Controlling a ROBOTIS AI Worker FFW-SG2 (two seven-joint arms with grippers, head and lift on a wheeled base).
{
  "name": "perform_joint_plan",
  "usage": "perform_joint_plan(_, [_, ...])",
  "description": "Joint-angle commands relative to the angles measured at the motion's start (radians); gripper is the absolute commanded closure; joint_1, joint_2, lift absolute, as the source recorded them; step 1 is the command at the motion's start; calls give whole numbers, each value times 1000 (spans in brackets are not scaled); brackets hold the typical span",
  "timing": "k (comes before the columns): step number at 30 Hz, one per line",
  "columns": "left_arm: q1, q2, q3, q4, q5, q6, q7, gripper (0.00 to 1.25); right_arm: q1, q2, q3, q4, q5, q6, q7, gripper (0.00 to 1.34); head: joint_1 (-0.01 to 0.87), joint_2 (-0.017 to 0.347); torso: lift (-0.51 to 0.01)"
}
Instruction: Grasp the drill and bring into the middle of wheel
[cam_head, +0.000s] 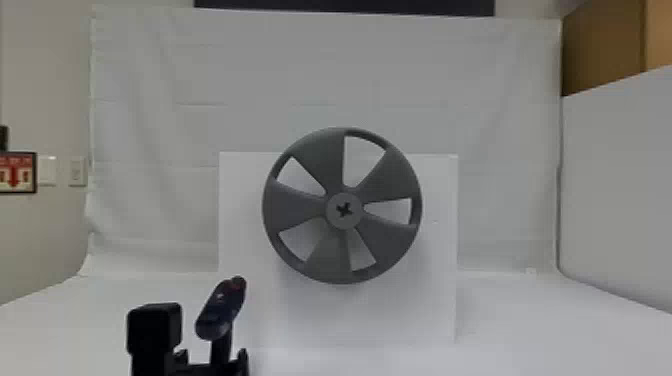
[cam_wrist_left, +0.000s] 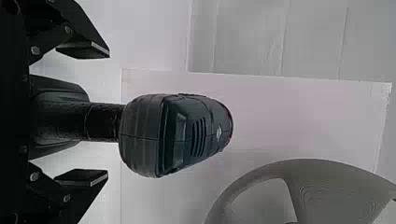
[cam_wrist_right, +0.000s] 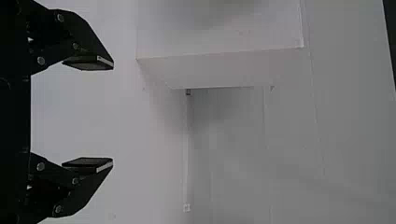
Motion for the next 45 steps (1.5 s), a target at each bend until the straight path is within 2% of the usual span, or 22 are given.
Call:
perform_joint_plan(1, [-1,0,3,4,10,0,0,-2,0,-1,1,0,0,0,0,522,0,0,-406])
perform_joint_plan(9, [0,0,12,10,-11,-17,-41,-2,2,-1,1,3,0,0,0,522,0,0,-406])
perform_joint_plan(14, [0,0,32,15,-33,-32,-107,-2,2,-1,0,3,0,0,0,522,0,0,-406])
perform_joint_plan(21, [-3,0,87,18,-106,-51,-325,-2,2,-1,-3,3,-2,0,0,522,0,0,-406])
perform_joint_plan(24, [-8,0,132,41,-128,-57,-460,-2,3,0,-8,3,-5,0,0,522,0,0,-406])
perform_joint_plan(27, [-12,2,167,58,-129,-58,-540,-2,5,-1,-11,3,-6,0,0,522,0,0,-406])
perform_joint_plan(32, [-21,3,225,65,-191,-57,-675,-2,5,0,-16,3,-9,0,0,522,0,0,-406])
perform_joint_plan(41, [-31,18,325,70,-247,-52,-790,-2,8,-1,-19,3,-14,0,0,522,0,0,-406])
perform_joint_plan(45, [-37,28,350,78,-261,-46,-810,-2,8,-3,-20,3,-15,0,0,522,0,0,-406])
